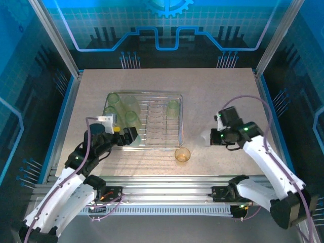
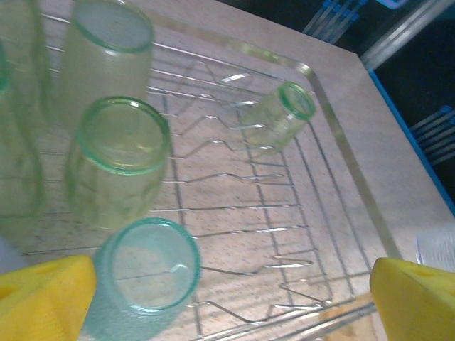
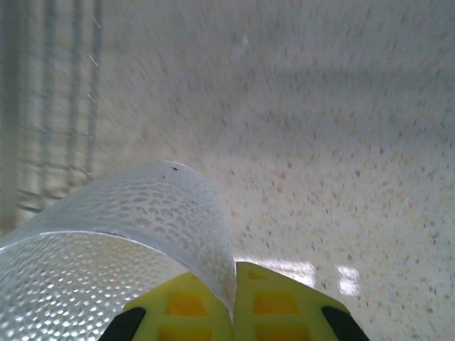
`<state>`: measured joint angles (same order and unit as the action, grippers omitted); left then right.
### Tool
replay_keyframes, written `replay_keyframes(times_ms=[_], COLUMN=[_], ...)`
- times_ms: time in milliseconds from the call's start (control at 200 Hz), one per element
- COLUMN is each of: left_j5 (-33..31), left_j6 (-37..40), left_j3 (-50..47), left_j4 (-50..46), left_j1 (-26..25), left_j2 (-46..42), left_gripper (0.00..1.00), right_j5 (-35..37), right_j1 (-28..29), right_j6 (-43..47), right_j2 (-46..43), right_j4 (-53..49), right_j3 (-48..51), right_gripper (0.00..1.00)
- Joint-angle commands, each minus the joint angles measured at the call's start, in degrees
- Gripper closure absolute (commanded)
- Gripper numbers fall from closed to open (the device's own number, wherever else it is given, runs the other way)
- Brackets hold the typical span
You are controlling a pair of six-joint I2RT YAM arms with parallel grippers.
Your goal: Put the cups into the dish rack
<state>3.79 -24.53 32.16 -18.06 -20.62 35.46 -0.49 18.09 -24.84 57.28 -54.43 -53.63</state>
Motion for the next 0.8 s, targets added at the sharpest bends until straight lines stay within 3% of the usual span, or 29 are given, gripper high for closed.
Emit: replay_keyframes(times_ms=[0, 165, 380, 535, 796], left_j5=[8.1, 15.0, 15.7, 21.1, 33.8], left_j6=[-3.6, -12.2, -7.6, -11.2, -14.3], left_j3=[3.3, 1.1, 8.6, 10.0, 12.7], left_j4=[4.7, 21.8, 30.6, 40.7, 50.1], left_j1=[-0.3, -3.4, -16.4, -16.9, -16.9], left_j2=[1.3, 4.7, 16.1, 21.8, 26.9], left_gripper=[0.01, 0.01, 0.01, 0.01, 0.01], right_j5=[-15.0, -29.2, -43.2, -47.8, -50.5], right_j1=[-5.4, -6.9, -6.9, -6.9, -6.8], right_j6=[5.4, 7.6, 0.3, -3.5, -3.9], right_j2=[-2.7, -3.7, -3.8, -3.4, -0.8], right_j4=[4.1, 14.0, 32.9, 42.3, 42.1], right_j3=[-4.4, -8.5, -6.4, -4.1, -5.6], right_gripper=[1.00, 1.00, 1.00, 1.00, 1.00])
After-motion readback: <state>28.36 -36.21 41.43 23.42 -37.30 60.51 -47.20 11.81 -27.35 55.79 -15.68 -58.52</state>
